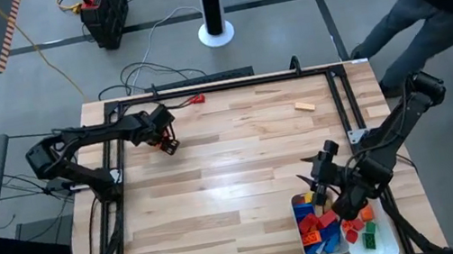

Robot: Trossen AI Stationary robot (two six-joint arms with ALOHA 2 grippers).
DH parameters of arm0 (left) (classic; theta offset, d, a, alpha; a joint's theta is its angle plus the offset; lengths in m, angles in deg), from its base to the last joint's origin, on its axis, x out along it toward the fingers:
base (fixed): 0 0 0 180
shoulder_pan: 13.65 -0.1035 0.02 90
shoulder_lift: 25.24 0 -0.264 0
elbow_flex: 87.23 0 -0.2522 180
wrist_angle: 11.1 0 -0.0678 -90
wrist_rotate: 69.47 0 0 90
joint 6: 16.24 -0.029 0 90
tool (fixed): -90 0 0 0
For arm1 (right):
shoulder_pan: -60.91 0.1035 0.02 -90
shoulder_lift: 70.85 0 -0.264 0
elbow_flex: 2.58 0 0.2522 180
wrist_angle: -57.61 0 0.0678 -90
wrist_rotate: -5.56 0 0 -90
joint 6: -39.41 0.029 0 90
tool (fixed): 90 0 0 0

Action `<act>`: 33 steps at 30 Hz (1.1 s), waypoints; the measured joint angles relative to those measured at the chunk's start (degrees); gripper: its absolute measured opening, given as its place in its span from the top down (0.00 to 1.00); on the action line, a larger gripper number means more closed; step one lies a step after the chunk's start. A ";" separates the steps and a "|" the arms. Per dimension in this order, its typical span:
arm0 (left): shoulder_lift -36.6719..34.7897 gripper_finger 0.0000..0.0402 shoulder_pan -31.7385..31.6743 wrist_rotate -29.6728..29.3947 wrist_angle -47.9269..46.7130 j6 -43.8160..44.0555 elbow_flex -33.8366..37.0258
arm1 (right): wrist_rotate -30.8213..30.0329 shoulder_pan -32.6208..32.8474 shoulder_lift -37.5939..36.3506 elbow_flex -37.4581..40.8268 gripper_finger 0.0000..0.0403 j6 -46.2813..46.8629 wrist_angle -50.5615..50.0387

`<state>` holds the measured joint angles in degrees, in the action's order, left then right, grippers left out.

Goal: Sort blocks by size
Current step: Put the large orange game piece into the gray bin

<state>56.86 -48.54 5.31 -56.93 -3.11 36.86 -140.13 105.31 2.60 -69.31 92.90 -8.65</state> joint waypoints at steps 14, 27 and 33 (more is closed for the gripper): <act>-0.13 0.47 0.02 1.46 7.37 -2.21 4.91 | -1.46 0.83 -0.04 0.00 0.37 -1.97 2.50; 0.02 0.67 3.01 5.92 13.78 -6.66 4.11 | -1.46 0.83 -0.07 0.00 0.37 -1.46 2.50; 0.02 0.63 9.47 6.19 14.16 -6.42 1.36 | -1.45 0.83 -0.07 0.00 0.37 -1.46 2.52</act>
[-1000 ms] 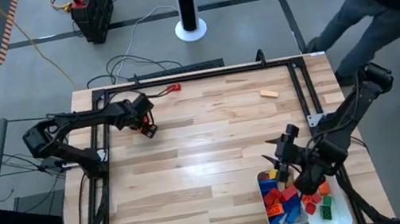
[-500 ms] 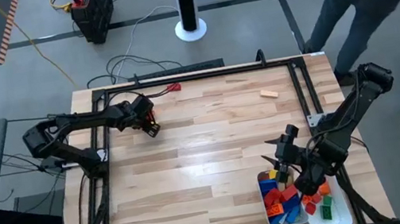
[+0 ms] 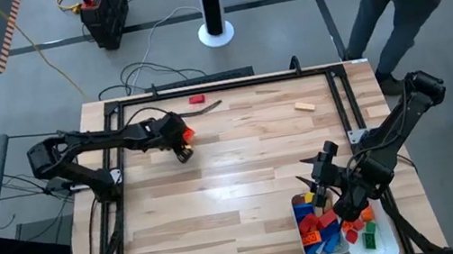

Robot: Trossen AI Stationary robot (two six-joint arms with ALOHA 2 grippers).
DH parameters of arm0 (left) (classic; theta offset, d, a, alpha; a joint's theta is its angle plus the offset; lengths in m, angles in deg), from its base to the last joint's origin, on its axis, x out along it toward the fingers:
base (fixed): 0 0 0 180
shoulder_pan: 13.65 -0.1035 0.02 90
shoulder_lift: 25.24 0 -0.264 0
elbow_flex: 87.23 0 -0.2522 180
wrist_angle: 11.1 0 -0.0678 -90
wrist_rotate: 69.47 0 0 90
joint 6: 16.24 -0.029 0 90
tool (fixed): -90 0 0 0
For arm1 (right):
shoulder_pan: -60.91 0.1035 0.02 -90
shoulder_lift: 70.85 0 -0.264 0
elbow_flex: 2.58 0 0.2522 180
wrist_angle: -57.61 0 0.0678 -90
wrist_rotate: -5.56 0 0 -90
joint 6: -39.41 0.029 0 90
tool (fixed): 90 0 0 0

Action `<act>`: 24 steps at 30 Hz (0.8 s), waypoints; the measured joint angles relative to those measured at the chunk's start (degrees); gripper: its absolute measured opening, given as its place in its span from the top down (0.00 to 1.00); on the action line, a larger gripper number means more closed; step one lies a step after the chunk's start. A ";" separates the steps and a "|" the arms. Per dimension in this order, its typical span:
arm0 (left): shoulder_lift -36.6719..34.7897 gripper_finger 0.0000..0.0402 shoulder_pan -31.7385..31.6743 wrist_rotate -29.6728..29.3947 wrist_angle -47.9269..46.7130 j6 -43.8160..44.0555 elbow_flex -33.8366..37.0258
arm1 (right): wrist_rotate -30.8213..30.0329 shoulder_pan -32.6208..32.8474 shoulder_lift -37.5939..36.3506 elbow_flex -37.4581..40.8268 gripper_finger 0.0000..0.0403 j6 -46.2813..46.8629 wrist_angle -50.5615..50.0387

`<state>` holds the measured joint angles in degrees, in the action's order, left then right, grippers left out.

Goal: Sort blocks by size
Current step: Put the large orange game piece into the gray bin

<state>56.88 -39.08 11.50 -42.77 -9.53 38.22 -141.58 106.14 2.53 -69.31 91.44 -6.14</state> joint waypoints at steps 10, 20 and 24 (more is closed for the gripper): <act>0.00 0.65 13.04 1.07 7.16 1.22 -3.82 | 0.01 0.00 0.00 -0.02 0.37 -0.01 2.59; 0.46 0.64 23.98 3.20 21.95 -0.07 -4.35 | 0.01 -1.47 -0.02 1.04 0.37 -2.22 10.64; 0.46 0.64 26.25 4.89 30.26 2.60 -4.37 | -0.01 -1.22 -0.08 1.14 0.37 -2.84 11.69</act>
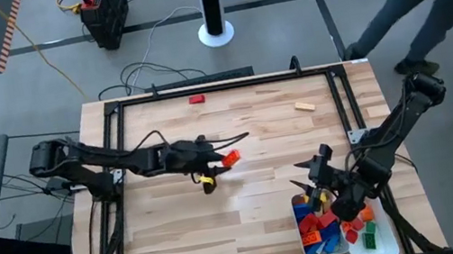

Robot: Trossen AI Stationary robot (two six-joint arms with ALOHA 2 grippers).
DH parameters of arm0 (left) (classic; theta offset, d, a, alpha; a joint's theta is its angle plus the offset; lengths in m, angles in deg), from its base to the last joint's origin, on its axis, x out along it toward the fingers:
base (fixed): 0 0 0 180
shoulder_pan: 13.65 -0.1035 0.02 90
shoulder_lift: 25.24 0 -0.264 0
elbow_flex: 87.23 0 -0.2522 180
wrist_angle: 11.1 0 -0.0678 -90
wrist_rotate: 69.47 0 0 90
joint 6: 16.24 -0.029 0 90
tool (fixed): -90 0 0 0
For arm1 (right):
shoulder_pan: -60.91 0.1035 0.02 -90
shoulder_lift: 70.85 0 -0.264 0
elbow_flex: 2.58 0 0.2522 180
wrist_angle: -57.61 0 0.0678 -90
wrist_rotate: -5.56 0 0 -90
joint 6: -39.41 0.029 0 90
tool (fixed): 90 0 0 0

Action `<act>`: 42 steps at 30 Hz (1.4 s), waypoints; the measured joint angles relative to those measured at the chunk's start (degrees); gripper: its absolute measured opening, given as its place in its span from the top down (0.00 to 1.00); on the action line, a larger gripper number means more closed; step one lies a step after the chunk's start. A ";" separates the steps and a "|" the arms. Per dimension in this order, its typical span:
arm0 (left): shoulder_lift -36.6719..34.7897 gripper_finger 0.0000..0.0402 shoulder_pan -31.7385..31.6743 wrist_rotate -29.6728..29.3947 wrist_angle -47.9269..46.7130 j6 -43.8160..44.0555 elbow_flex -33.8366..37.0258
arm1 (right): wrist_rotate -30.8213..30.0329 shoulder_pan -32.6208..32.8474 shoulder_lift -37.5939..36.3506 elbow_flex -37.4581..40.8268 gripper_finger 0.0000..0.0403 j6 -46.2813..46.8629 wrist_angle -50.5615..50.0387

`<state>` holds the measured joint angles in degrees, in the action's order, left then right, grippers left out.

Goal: Sort blocks by size
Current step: Put the large orange game piece into the gray bin, then put the large light brown wooden block into the gray bin

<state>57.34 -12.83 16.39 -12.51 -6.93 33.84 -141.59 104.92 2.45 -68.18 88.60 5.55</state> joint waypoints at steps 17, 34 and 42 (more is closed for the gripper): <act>23.68 0.64 12.86 4.31 7.86 1.27 -24.86 | 0.31 -4.83 -2.53 0.00 0.37 4.99 -12.28; 47.77 0.64 16.02 7.93 0.21 -3.78 -55.28 | -2.58 0.54 -11.36 0.04 0.37 25.42 -31.94; 48.35 0.47 15.50 8.79 -5.07 -5.10 -55.82 | -2.58 0.31 -9.14 0.07 0.37 25.42 -31.71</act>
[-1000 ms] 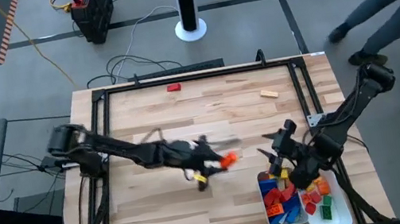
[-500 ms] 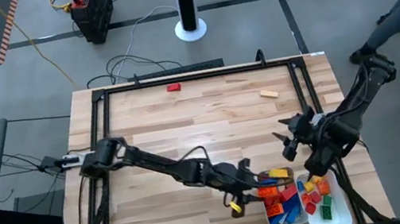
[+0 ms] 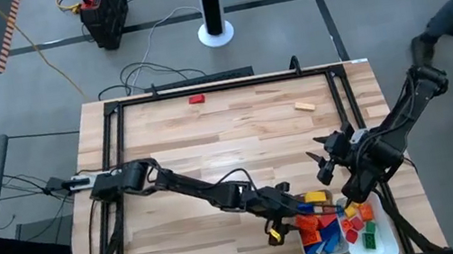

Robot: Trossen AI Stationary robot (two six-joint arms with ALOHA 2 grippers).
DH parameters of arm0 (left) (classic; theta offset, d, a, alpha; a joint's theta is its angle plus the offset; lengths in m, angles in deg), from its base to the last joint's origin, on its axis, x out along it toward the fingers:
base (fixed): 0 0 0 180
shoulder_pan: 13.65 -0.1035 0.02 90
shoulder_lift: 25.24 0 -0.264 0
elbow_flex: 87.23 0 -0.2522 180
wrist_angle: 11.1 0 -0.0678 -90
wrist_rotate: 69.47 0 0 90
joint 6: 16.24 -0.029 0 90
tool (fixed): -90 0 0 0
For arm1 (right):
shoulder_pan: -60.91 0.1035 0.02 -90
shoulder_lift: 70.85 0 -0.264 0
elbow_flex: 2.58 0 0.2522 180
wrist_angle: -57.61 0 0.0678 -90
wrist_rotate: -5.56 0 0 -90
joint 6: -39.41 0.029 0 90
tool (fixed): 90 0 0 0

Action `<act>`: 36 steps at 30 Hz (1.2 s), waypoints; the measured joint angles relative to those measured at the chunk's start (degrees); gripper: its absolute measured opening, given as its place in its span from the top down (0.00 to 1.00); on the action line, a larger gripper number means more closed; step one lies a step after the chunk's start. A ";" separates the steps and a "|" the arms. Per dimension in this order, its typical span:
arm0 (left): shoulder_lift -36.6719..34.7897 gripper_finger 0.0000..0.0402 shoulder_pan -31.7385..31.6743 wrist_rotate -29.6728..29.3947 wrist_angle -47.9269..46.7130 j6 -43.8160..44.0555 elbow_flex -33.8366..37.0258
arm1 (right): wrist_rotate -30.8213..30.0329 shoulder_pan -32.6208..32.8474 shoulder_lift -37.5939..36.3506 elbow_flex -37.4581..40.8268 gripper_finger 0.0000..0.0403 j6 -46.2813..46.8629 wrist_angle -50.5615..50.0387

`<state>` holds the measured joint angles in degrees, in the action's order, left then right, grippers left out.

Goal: Sort blocks by size
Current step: Put the large light brown wooden block into the gray bin

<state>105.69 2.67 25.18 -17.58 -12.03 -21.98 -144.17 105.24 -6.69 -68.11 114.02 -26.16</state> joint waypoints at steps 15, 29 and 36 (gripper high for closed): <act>-5.02 0.42 -1.58 -7.60 -10.37 -14.30 -0.10 | 8.36 -20.31 -0.15 0.00 0.37 -14.88 0.60; -16.29 0.47 -6.17 -7.50 1.45 -13.05 21.73 | 31.85 -54.62 -0.15 0.04 0.37 -54.90 12.58; -29.78 0.47 -11.17 -8.01 13.05 -9.22 40.87 | 37.78 -66.96 0.09 0.04 0.37 -64.98 17.57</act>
<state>75.92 -8.49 17.17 -4.53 -21.25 18.89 -106.39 38.27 -6.60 -68.07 49.04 -8.58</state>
